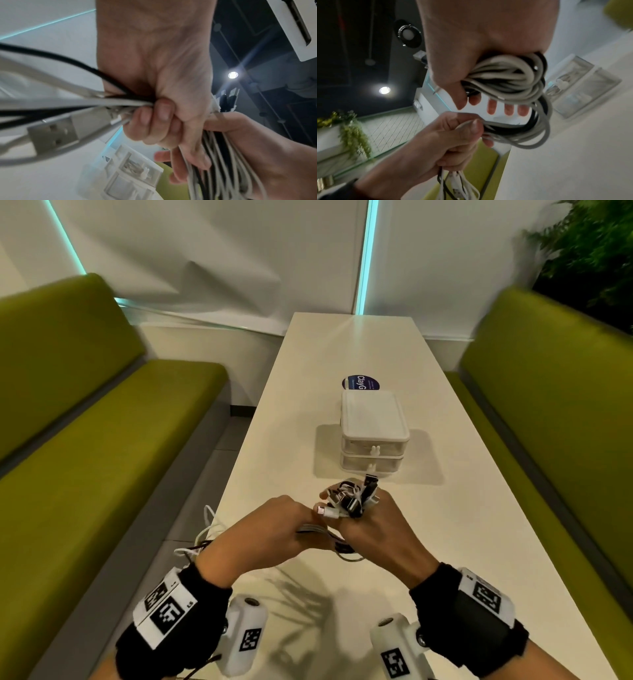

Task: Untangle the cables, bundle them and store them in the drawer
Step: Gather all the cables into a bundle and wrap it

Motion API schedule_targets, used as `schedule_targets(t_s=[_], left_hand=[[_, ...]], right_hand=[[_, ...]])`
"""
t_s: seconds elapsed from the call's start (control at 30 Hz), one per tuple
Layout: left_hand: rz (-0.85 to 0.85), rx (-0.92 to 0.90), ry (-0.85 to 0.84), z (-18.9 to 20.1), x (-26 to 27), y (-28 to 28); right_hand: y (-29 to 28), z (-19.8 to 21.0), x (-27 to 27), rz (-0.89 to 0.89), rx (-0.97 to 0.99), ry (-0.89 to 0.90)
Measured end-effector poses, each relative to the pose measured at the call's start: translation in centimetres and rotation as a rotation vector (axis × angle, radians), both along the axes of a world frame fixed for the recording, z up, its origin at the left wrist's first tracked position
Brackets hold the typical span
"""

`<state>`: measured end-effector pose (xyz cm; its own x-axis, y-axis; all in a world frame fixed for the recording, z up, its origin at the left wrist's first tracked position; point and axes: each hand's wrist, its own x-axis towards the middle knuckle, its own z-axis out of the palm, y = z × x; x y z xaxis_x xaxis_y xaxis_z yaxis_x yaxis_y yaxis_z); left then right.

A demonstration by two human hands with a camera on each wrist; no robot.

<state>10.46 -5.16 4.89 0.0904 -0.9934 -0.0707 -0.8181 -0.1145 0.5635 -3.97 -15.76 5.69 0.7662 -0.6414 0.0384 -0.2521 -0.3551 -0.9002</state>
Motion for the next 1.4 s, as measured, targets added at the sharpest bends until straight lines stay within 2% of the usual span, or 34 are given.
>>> schedule_targets(t_s=[0.07, 0.17, 0.47, 0.6, 0.67, 0.8, 0.93, 1.07, 1.17, 1.3, 1.4], left_hand=[[-0.037, -0.047, -0.053, 0.2, -0.4, -0.2], [0.017, -0.081, -0.051, 0.4, -0.3, -0.4], [0.037, -0.149, -0.029, 1.6, -0.4, -1.1], [0.129, -0.257, -0.120, 1.0, 0.0, -1.1], [0.119, -0.261, -0.144, 0.8, 0.0, -1.0], [0.157, -0.221, -0.076, 1.1, 0.1, -1.3], [0.126, -0.069, 0.060, 1.9, 0.7, -1.5], [0.072, 0.079, 0.108, 2.0, 0.9, -1.3], [0.087, 0.030, 0.106, 1.5, 1.0, -1.4], [0.161, -0.085, 0.085, 0.8, 1.2, -1.4], [0.155, -0.095, 0.078, 0.4, 1.2, -1.0]], right_hand=[[-0.1, -0.1, 0.0, 0.082, 0.125, -0.021], [-0.2, 0.5, -0.3, 0.184, 0.301, -0.094], [-0.1, 0.1, -0.7, 0.296, 0.572, -0.074], [0.2, -0.2, -1.1, 0.349, 0.573, 0.018], [0.3, -0.2, -1.3, 0.348, 0.617, 0.022], [0.2, 0.2, -1.2, 0.379, 0.535, 0.063], [-0.7, 0.9, -1.2, 0.412, 0.445, 0.156], [-1.2, 0.3, -1.7, 0.339, 0.342, 0.283], [-1.1, 0.1, -2.1, 0.284, 0.398, 0.251], [-1.0, 0.3, -2.2, 0.315, 0.561, 0.126], [-1.0, 0.1, -2.3, 0.331, 0.549, 0.162]])
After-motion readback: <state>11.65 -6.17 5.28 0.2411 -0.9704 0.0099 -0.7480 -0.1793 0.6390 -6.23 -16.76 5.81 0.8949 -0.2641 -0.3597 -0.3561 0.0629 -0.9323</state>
